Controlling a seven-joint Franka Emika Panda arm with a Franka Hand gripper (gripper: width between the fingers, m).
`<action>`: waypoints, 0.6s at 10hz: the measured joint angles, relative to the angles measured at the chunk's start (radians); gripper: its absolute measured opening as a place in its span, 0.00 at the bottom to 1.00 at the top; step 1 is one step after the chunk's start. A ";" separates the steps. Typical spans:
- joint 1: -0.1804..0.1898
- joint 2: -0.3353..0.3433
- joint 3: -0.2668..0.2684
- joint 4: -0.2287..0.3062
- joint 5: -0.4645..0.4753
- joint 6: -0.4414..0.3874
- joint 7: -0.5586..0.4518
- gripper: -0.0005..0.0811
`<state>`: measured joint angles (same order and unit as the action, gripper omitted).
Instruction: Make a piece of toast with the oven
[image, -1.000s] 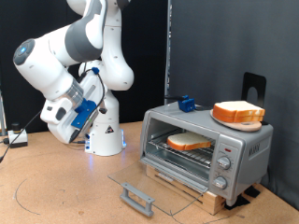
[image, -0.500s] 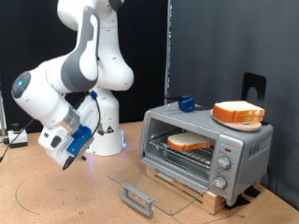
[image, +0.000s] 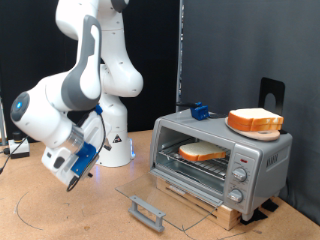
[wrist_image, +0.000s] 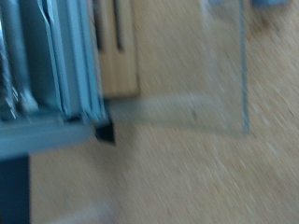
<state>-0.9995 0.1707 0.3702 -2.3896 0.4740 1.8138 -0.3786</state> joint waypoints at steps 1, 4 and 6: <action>-0.007 0.042 -0.004 -0.009 0.093 0.011 -0.004 1.00; -0.015 0.087 -0.003 -0.004 0.135 0.044 -0.032 1.00; -0.014 0.122 -0.001 -0.020 0.178 0.155 -0.097 1.00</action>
<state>-1.0138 0.2923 0.3692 -2.4096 0.6516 1.9686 -0.4759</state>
